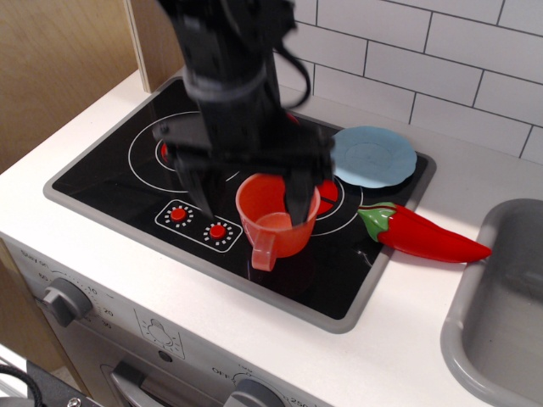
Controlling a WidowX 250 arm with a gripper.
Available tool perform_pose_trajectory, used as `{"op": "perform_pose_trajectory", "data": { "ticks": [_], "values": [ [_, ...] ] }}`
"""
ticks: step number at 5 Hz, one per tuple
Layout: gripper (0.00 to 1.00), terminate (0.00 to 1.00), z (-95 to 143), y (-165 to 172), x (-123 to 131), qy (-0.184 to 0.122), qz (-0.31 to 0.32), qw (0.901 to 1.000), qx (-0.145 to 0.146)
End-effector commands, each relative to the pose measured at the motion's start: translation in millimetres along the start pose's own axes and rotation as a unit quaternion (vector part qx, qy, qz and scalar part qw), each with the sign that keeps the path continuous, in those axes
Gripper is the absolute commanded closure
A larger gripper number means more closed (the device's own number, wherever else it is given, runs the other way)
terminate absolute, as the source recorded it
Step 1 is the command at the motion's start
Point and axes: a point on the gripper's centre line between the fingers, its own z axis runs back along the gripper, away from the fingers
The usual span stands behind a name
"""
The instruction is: Take cup off plate
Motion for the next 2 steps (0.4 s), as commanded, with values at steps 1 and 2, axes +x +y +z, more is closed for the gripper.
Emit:
{"op": "perform_pose_trajectory", "data": {
  "ticks": [1,2],
  "values": [
    [0.00,0.00,19.3,5.9,27.8,-0.019,0.027,0.9994,0.009],
    [0.00,1.00,19.3,5.9,27.8,-0.019,0.027,0.9994,0.009]
  ]
}}
